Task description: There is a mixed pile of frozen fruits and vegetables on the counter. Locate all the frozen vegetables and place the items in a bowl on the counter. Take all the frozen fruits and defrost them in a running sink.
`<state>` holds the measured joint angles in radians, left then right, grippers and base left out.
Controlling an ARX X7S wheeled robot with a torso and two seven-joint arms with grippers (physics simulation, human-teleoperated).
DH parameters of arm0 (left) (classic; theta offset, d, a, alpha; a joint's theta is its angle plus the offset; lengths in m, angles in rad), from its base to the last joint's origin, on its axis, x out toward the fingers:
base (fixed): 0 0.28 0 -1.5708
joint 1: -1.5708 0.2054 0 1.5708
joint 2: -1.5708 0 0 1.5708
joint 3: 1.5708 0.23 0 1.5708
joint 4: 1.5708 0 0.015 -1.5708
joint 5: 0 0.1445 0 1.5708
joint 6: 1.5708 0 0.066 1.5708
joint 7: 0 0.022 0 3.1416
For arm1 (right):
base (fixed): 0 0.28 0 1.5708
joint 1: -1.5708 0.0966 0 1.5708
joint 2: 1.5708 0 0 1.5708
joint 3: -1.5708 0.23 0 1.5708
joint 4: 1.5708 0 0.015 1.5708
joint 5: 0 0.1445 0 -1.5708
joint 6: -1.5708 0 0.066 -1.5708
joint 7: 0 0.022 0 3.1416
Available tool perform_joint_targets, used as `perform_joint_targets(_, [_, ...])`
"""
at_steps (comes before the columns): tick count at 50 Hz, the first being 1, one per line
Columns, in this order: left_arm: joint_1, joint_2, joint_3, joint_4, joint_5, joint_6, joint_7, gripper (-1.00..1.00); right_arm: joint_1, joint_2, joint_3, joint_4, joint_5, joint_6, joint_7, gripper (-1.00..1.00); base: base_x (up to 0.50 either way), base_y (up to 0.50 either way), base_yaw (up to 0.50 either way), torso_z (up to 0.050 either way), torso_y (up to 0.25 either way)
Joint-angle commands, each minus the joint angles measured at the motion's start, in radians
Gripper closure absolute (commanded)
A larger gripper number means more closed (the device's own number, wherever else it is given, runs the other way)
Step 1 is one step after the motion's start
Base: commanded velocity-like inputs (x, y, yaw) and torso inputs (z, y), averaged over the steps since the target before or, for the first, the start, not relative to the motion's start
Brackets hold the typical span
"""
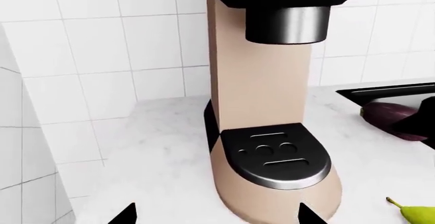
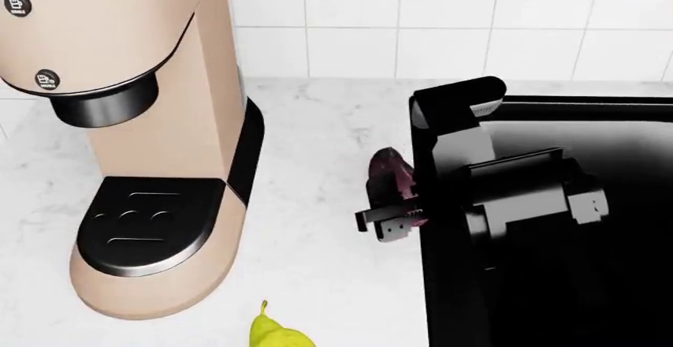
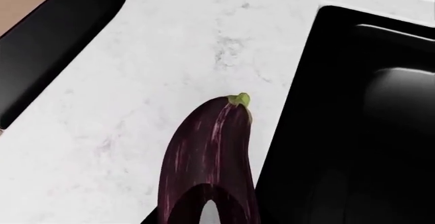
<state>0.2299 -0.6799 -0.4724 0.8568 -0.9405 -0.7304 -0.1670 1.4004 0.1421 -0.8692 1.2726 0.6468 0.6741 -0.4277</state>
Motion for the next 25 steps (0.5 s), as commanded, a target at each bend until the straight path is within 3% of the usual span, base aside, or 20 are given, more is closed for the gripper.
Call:
perform_joint_targets(1, [0.075,0.034,-0.007,0.020,0.053,0.048,0.035,-1.00,-0.013,0.022,0.014,-0.065,-0.008,0.014,0.009,1.00,0.00,0.00,0.00,0.000,0.000])
perform_joint_targets(17, [0.059,0.040,0.010,0.003,0.060,0.056,0.032,-1.00,-0.101,0.264,0.140,-0.728,0.152,0.294,0.332,1.00,0.00,0.00,0.00,0.000,0.000])
perform_joint_targets(18, [-0.091,-0.035,0.160,-0.015,-0.090,-0.094,-0.118,-1.00,-0.105,0.283,0.152,-0.782,0.165,0.316,0.361,1.00,0.00,0.00,0.00,0.000,0.000])
perform_joint_targets(19, [-0.241,-0.059,0.119,-0.042,-0.240,-0.197,-0.267,-1.00,-0.110,0.295,0.169,-0.818,0.178,0.326,0.384,1.00,0.00,0.00,0.00,0.000,0.000])
perform_joint_targets(20, [-0.270,-0.086,-0.021,-0.050,-0.302,-0.169,-0.184,-1.00,-0.117,0.309,0.191,-0.856,0.202,0.345,0.405,1.00,0.00,0.00,0.00,0.000,0.000])
perform_joint_targets(25, [-0.254,-0.108,-0.022,-0.030,-0.288,-0.182,-0.187,-1.00,-0.163,0.358,0.244,-0.979,0.256,0.380,0.472,1.00,0.00,0.00,0.00,0.000,0.000])
